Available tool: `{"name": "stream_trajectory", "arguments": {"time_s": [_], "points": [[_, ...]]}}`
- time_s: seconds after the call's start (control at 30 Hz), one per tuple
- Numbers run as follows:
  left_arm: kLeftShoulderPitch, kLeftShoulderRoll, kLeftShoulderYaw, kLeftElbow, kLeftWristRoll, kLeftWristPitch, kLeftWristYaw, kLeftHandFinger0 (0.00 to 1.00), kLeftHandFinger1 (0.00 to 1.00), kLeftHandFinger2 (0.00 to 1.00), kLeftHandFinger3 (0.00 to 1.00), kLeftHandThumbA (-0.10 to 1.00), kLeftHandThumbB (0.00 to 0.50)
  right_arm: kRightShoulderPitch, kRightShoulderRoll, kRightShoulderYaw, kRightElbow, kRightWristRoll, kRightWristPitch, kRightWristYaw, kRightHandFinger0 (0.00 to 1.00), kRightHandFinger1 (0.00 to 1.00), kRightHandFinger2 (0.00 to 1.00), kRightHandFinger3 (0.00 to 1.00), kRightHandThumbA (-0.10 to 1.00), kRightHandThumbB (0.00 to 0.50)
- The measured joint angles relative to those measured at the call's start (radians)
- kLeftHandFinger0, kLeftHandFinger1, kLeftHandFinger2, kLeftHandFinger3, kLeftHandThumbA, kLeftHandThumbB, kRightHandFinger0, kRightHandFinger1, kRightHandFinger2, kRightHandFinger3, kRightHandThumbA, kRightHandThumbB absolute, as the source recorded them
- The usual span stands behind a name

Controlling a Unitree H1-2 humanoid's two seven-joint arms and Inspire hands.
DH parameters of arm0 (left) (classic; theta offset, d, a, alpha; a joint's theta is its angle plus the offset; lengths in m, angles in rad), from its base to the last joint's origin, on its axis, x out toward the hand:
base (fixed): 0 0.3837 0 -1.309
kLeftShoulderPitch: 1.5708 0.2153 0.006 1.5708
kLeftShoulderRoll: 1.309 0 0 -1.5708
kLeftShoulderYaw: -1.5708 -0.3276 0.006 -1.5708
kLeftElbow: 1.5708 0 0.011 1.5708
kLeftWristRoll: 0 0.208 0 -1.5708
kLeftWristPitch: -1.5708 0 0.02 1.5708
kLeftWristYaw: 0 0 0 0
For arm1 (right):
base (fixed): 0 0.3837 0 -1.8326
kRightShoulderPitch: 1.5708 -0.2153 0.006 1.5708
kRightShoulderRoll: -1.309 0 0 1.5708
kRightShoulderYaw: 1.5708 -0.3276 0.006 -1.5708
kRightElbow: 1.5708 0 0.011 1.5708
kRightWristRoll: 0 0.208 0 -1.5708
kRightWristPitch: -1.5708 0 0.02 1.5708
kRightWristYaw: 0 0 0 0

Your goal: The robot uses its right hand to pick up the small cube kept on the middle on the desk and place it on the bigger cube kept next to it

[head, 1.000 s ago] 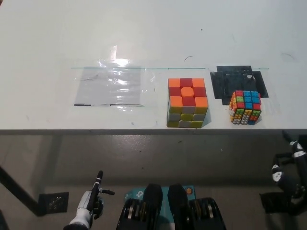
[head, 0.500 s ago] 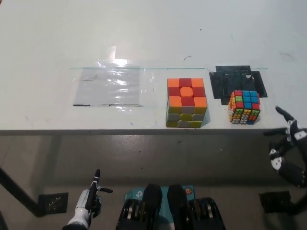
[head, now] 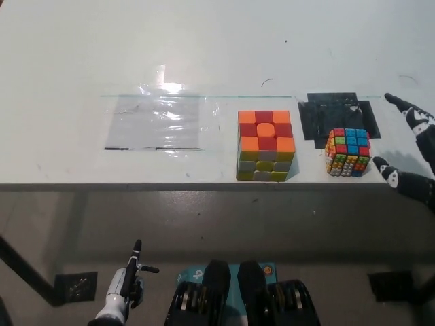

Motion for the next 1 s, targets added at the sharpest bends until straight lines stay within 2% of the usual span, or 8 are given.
{"name": "stream_trajectory", "arguments": {"time_s": [0.07,0.3,0.67,1.0], "points": [[0.000,0.000,0.000,0.000,0.000,0.000,0.000,0.00,0.00,0.00,0.00,1.00,0.500,-0.018,-0.002,0.006,0.019,-0.014,0.000,0.006,1.00,1.00,1.00,1.00,0.79,0.500],[0.000,0.000,0.001,0.000,0.000,0.000,0.000,0.00,0.00,0.00,0.00,1.00,0.500,-0.067,0.011,0.046,0.083,-0.060,0.000,0.017,1.00,1.00,1.00,1.00,0.82,0.500],[-0.005,0.002,-0.004,0.000,0.001,-0.001,0.001,0.00,0.00,0.01,0.00,1.00,0.500,-0.140,0.106,0.101,0.233,-0.119,-0.019,0.005,1.00,1.00,1.00,1.00,0.68,0.490],[-0.027,0.003,-0.004,0.000,0.001,-0.001,0.000,0.00,0.00,0.00,0.00,1.00,0.500,-0.178,0.152,0.112,0.396,-0.143,-0.075,-0.034,1.00,1.00,1.00,1.00,0.64,0.464]]}}
